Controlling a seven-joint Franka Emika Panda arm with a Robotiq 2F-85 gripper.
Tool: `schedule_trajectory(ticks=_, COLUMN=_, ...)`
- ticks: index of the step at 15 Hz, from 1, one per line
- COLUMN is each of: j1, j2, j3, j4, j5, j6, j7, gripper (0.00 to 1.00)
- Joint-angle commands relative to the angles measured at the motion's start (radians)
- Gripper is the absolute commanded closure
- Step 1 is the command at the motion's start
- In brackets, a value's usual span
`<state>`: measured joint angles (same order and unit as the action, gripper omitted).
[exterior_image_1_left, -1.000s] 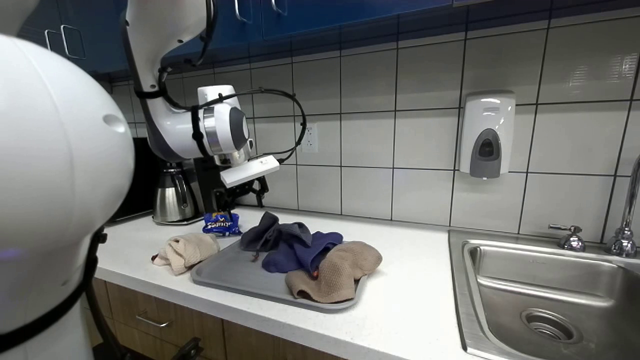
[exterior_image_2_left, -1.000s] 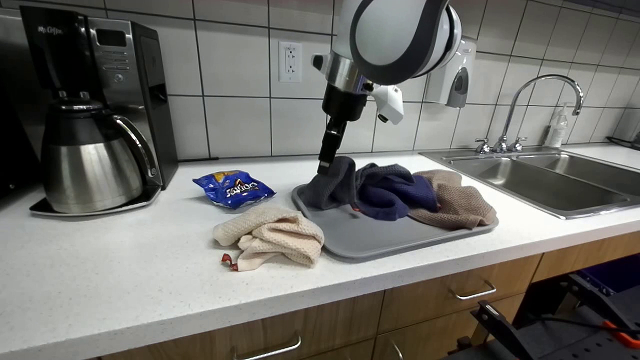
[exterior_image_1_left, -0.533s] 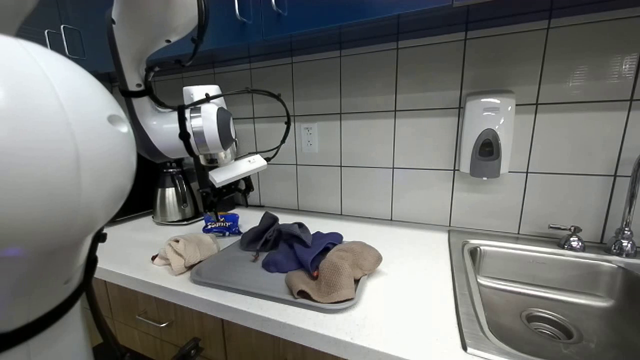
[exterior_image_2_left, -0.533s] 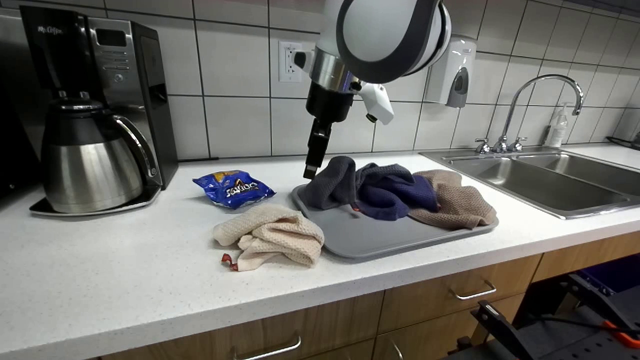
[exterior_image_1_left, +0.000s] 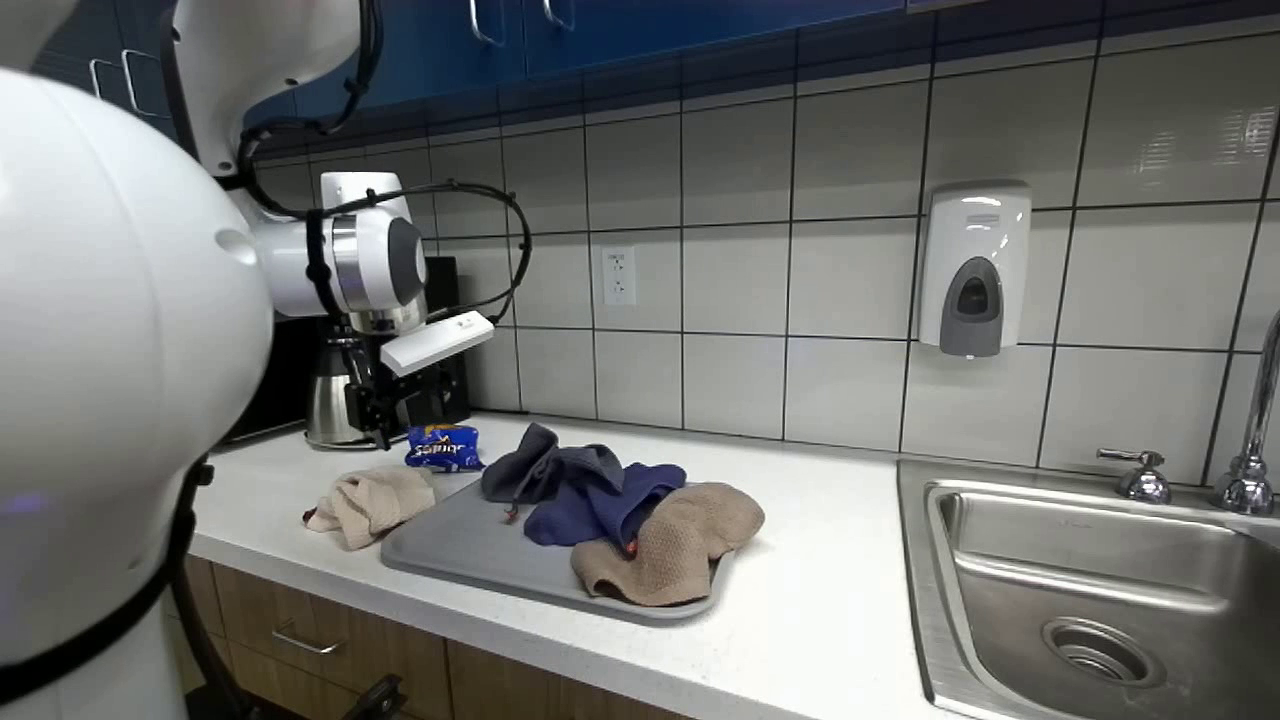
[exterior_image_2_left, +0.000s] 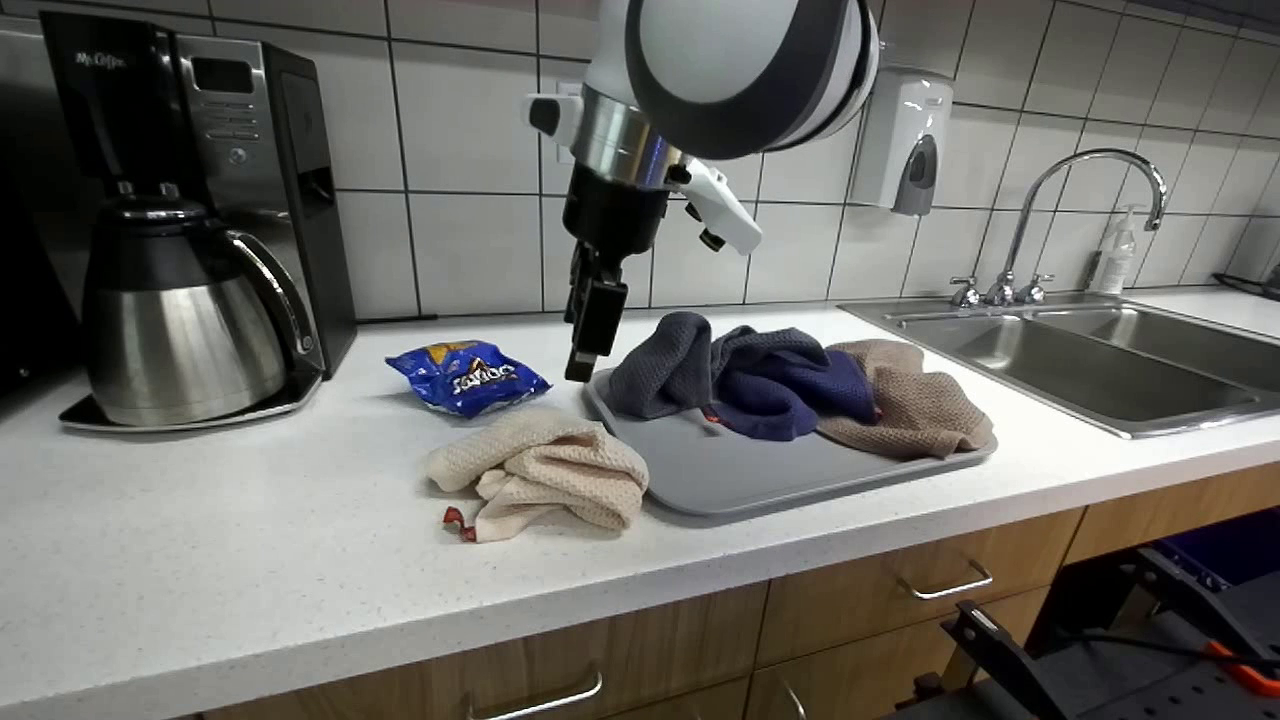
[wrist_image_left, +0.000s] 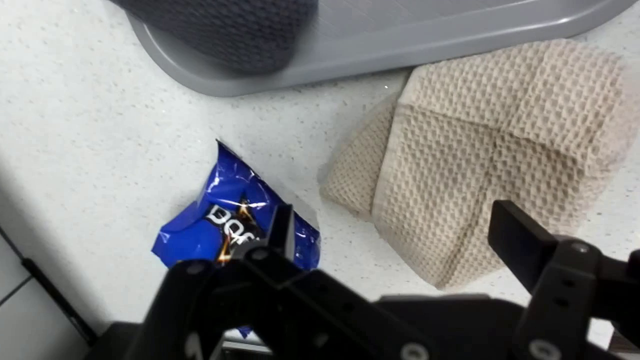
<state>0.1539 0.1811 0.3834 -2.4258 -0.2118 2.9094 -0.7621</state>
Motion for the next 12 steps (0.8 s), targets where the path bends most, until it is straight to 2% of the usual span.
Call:
schedule_trajectory(ticks=1, j1=-0.033, j2=-0.019, j3=0.06, j4=-0.021, j5=0.072, j6=-0.012, j7=-0.117, gripper=0.0)
schedule_trajectory(ticks=12, j1=-0.073, j2=-0.046, j3=0.137, j4=-0.054, j5=0.25, j6=-0.074, j7=-0.336, gripper=0.0)
